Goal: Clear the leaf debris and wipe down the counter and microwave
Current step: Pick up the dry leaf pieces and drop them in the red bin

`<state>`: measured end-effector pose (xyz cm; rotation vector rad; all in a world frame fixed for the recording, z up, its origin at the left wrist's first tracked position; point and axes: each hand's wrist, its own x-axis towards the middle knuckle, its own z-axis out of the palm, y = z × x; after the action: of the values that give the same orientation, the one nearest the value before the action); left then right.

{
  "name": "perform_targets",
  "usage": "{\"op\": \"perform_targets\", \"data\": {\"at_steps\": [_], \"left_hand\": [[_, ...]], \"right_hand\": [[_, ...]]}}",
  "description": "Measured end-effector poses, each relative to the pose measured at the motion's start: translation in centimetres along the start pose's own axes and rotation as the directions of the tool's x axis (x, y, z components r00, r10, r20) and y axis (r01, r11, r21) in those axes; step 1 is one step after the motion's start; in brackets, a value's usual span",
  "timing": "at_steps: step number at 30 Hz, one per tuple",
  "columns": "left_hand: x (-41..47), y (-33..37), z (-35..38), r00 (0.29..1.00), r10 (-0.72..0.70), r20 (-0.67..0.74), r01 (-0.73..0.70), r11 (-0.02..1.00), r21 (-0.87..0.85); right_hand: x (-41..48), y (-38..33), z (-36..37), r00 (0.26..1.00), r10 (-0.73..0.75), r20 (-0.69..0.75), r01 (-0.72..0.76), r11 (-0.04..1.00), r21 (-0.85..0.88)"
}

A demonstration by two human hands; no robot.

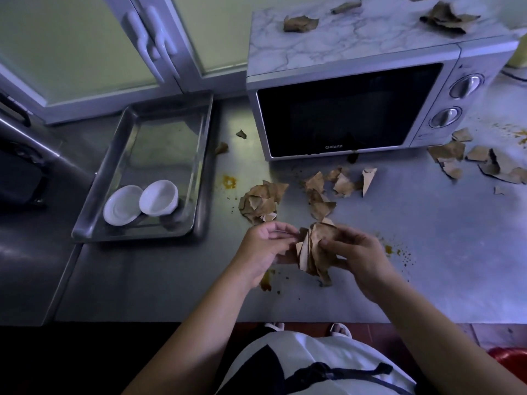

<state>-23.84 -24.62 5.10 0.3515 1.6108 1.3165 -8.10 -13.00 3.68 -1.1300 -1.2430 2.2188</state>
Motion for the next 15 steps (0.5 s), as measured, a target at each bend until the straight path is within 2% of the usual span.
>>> {"op": "perform_targets", "data": {"at_steps": [4, 6, 8, 9, 10, 11, 13, 15], "left_hand": [[0.9, 0.6, -2.5, 0.989, -0.031, 0.143, 0.042, 0.996, -0.078], [1.8, 0.5, -3.6, 0.978, -0.056, 0.202, 0.081, 0.990, -0.118], [2.9, 0.3, -5.0, 0.976, -0.057, 0.210, 0.082, 0.991, -0.109], [3.9, 0.0, -5.8, 0.987, -0.040, 0.155, 0.042, 0.999, -0.010], [5.1, -0.3, -6.7, 0.998, 0.000, 0.064, -0.011, 0.986, 0.166], [6.5, -0.5, -7.6, 0.997, 0.068, -0.022, -0.056, 0.930, 0.362], [9.3, -0.9, -9.5, 0.975, 0.217, -0.049, -0.127, 0.725, 0.677], [12.0, -1.1, -10.8, 0.973, 0.231, 0.028, -0.146, 0.512, 0.846]], "right_hand": [[-0.1, 0.0, 2.1, 0.996, -0.021, 0.089, 0.025, 0.999, -0.040], [0.0, 0.1, 3.1, 0.999, -0.026, 0.047, 0.027, 0.999, -0.040], [0.3, 0.4, 3.9, 0.998, -0.015, -0.067, 0.015, 1.000, -0.011], [0.4, 0.6, 4.1, 0.993, -0.008, -0.121, 0.009, 1.000, 0.007], [0.4, 0.7, 4.3, 0.986, -0.002, -0.168, 0.006, 1.000, 0.020], [0.3, 0.9, 4.3, 0.977, 0.004, -0.211, 0.003, 1.000, 0.029], [-0.1, 1.4, 4.3, 0.956, 0.018, -0.291, -0.003, 0.999, 0.054], [-0.8, 1.9, 4.3, 0.932, 0.032, -0.362, -0.001, 0.996, 0.086]]}}
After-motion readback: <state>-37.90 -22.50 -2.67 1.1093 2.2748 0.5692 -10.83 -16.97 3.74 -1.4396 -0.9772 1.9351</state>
